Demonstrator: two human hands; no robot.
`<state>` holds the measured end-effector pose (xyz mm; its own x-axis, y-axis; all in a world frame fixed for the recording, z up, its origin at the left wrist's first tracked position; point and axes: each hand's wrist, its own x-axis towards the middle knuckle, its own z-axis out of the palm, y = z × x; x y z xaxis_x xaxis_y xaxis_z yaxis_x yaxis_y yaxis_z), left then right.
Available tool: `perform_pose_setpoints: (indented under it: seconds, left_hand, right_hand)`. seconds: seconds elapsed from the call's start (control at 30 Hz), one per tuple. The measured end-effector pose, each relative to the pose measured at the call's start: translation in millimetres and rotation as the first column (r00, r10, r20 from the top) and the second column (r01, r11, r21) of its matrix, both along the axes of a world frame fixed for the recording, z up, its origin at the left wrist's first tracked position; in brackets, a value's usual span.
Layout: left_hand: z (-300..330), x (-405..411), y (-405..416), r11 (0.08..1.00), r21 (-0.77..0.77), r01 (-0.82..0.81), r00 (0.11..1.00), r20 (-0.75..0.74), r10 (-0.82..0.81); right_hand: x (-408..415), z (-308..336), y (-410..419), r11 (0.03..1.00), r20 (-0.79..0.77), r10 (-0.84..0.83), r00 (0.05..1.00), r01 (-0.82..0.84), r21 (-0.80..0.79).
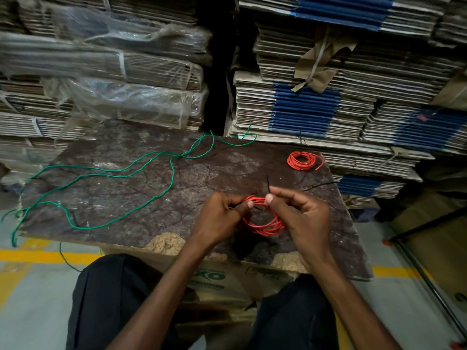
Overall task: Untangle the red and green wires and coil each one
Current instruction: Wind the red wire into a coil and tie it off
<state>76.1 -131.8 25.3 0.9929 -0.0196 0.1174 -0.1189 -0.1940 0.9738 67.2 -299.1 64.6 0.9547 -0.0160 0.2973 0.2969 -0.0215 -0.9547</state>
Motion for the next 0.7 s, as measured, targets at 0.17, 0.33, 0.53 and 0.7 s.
perform_pose_setpoints:
  seconds: [0.17,0.33,0.53,0.7]
  left_hand:
    - [3.1,-2.4,-1.8,0.999,-0.031,-0.030,0.999,-0.022,0.029]
    - [2.3,-1.0,0.8,0.999,-0.026,-0.029,0.999,-0.027,0.028]
    - [-1.1,1.2,2.4,1.000,0.001,-0.022,1.000,-0.014,0.022]
    - [0.0,0.7,3.0,0.999,0.033,-0.016,1.000,-0.012,0.017]
  right_hand:
    - [-0.2,-0.8,2.8,0.975,0.144,-0.084,0.986,0.111,-0.191]
    - [0.7,-1.3,1.2,0.926,0.206,-0.068,0.976,0.139,-0.351]
    - [2.6,-1.4,0.9,0.903,0.226,-0.026,0.974,0.120,-0.413]
    - [5.7,-3.1,-0.1,0.891,0.229,-0.015,0.973,0.117,-0.438]
